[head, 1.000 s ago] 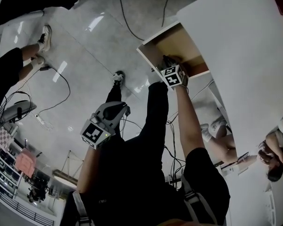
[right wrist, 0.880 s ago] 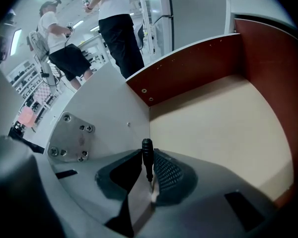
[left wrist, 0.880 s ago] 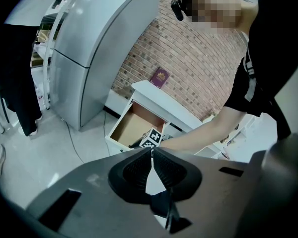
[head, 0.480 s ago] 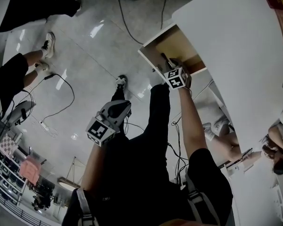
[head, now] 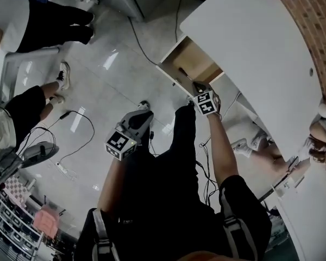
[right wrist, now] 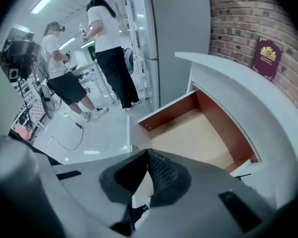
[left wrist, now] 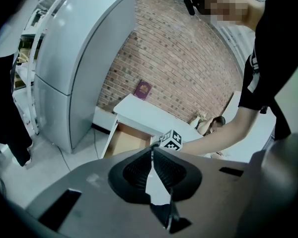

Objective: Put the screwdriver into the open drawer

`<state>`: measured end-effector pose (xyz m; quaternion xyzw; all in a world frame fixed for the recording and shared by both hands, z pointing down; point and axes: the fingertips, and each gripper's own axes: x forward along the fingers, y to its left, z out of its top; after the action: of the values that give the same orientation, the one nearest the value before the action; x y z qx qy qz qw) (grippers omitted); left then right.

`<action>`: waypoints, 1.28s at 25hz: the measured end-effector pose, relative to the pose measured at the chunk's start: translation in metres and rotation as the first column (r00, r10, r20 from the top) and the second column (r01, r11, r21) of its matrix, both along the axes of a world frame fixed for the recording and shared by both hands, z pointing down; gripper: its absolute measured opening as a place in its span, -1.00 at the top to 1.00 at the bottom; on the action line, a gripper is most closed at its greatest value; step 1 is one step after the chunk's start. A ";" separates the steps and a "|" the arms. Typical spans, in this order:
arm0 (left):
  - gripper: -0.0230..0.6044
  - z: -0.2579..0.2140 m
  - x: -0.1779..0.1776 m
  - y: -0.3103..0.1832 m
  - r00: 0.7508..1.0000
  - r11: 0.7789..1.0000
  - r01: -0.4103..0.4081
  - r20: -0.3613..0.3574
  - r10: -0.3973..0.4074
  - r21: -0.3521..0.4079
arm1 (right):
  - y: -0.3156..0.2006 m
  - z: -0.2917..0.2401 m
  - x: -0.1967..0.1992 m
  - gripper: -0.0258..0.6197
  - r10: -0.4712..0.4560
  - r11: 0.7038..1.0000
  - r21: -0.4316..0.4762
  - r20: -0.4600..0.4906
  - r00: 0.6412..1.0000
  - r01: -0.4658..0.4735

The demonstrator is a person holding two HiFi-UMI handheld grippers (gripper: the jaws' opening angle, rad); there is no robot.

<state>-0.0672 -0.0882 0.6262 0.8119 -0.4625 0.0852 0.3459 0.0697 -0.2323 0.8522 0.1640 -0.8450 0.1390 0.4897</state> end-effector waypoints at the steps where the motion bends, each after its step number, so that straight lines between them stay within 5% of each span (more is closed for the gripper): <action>1: 0.85 -0.007 0.002 -0.001 1.000 1.000 -0.013 0.004 0.013 0.014 | 0.006 -0.015 0.003 0.74 0.018 1.000 -0.002 0.023 1.000 -0.018; 8: 0.85 -0.058 0.025 -0.007 0.989 0.984 -0.142 0.049 0.137 0.109 | 0.064 -0.135 0.016 0.74 0.108 0.994 -0.017 0.226 0.968 -0.107; 17: 0.85 -0.094 0.063 -0.007 0.959 0.934 -0.283 0.070 0.274 0.218 | 0.117 -0.246 0.040 0.75 0.129 0.972 0.145 0.335 0.933 -0.187; 25: 0.85 -0.113 0.062 0.001 0.928 0.896 -0.372 0.125 0.351 0.243 | 0.148 -0.280 0.037 0.75 0.196 0.935 0.201 0.398 0.896 -0.293; 32: 0.85 -0.124 0.072 0.008 0.939 0.908 -0.343 0.098 0.329 0.241 | 0.158 -0.292 0.057 0.75 0.219 0.922 0.214 0.401 0.890 -0.324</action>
<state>0.0050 -0.0800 0.5022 0.9143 -0.3322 0.1060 0.2060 0.1263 -0.0747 0.5601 0.3188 -0.9011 0.1162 0.2699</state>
